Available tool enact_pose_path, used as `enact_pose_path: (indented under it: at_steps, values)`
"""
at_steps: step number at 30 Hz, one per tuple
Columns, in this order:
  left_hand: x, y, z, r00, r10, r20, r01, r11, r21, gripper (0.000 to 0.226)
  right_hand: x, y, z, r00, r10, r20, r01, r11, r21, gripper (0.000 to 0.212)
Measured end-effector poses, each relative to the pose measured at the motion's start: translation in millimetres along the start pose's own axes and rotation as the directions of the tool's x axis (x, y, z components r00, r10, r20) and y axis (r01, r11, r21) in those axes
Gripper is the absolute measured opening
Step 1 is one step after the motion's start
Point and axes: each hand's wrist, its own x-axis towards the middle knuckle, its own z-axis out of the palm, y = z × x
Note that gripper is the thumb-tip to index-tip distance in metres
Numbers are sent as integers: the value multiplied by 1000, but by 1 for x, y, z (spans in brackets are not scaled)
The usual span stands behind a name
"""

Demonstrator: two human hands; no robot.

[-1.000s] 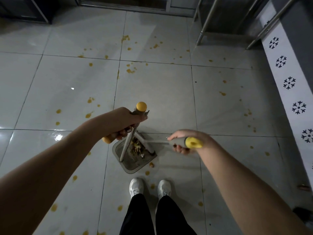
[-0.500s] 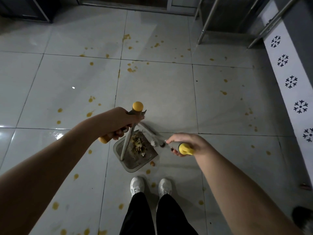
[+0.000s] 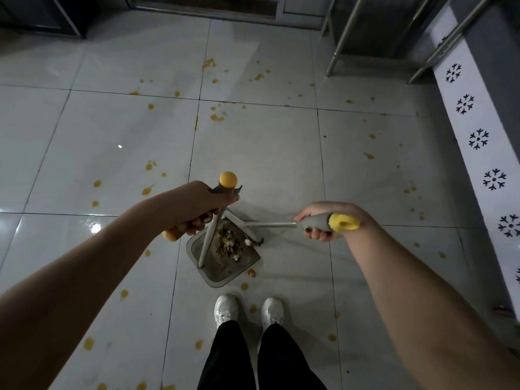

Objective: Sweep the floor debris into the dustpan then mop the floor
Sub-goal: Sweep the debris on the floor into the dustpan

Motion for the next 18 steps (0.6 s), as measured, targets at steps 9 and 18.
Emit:
enact_pose_path:
  at_steps: [9,18]
  values:
    - [-1,-1,-4,1000,22,21,-22,1000,10,53,31,12,35,996,-2,87,-4,998,61,31]
    - [2,-1,-3,998,52,35,-52,999,3,52,-10,2,9,990,-75,121,46,973,228,28]
